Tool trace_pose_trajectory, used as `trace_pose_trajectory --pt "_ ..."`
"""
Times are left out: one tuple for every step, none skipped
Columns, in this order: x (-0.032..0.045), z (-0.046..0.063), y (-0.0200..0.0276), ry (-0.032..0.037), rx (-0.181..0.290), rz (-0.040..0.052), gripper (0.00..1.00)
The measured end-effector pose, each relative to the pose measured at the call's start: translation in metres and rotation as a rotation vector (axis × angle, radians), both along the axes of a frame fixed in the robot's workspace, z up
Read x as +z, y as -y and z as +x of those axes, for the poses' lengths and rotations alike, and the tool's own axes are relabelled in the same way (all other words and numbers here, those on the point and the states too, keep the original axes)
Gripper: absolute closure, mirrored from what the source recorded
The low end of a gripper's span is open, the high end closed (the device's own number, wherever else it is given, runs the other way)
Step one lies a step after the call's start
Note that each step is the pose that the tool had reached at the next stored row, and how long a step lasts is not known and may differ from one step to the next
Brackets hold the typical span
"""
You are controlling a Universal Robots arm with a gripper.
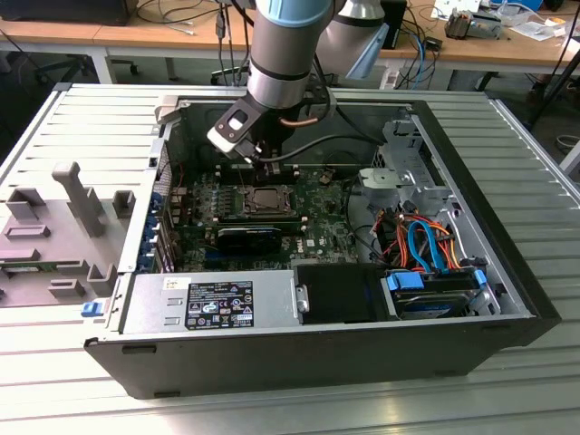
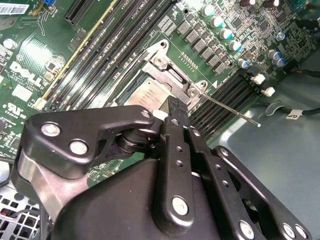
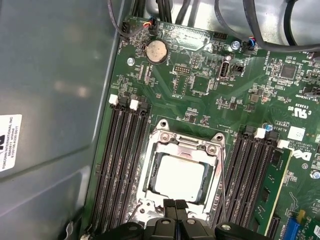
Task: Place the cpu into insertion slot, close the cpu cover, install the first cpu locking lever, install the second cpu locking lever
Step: 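Install the first cpu locking lever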
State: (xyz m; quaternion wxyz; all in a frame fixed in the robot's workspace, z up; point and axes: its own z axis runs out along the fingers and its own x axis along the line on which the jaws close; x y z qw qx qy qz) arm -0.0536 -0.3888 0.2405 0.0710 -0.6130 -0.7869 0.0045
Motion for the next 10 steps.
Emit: trace_pose_trajectory --pt "0.0 0.0 0.0 0.0 0.007 0.0 0.89" --pt "0.0 0.0 0.0 0.0 0.016 0.0 0.89" --pt "0.0 0.0 0.0 0.0 0.019 0.0 0.89" --pt "0.0 0.0 0.0 0.0 0.022 0.0 0.89" --pt "0.0 0.0 0.0 0.0 0.025 0.0 0.89" --pt "0.0 0.0 0.0 0.0 0.029 0.0 0.89" --pt "0.0 0.0 0.0 0.0 0.032 0.0 0.89" --pt "0.0 0.0 0.0 0.0 0.035 0.0 0.89" --pt "0.0 0.0 0.0 0.0 0.038 0.0 0.89" --pt "0.0 0.0 0.0 0.0 0.042 0.0 0.89"
